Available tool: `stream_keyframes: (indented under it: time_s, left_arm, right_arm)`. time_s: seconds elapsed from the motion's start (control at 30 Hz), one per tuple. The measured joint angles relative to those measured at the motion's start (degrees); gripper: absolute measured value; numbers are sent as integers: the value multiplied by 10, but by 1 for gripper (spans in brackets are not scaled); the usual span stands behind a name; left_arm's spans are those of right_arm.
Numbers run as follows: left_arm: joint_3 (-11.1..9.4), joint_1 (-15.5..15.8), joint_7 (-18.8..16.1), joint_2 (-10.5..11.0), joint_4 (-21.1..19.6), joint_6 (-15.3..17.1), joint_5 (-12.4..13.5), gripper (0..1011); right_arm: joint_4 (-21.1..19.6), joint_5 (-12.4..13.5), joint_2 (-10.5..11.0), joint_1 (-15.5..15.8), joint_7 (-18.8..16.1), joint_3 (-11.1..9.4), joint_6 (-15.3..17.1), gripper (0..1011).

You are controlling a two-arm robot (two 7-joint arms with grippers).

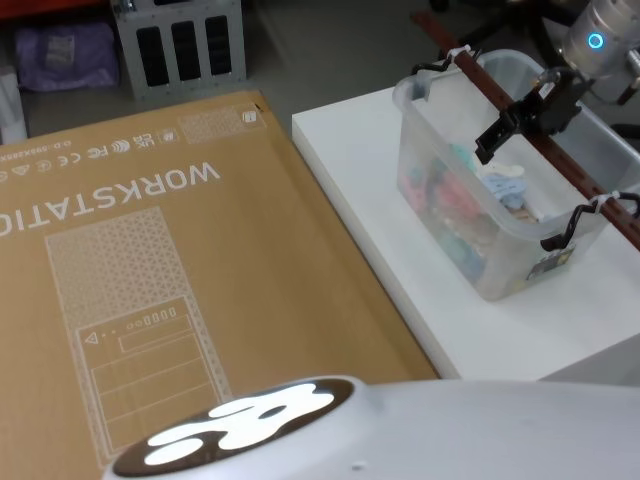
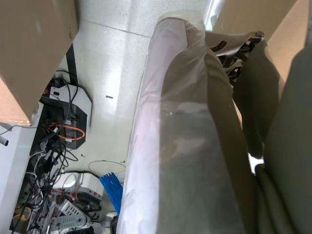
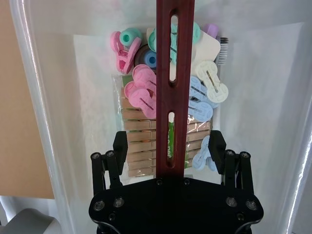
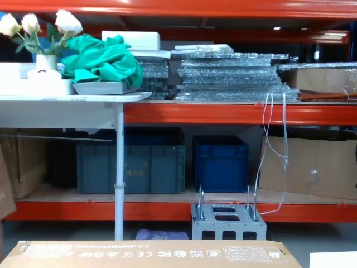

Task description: Use one hand to grasp the basket and place it at the designated location.

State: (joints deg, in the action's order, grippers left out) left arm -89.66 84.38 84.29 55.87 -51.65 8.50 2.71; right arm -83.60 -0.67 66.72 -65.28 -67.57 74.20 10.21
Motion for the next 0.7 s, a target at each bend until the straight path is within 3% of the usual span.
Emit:
stream_keyframes:
  time_s: [0.27,0.7]
  left_arm:
    - [0,0,0,0,0,0,0,0]
    - [0,0,0,0,0,0,0,0]
  right_arm:
    - [0,0,0,0,0,0,0,1000]
    - [-82,-30,25,1,-10,-18,30,1000]
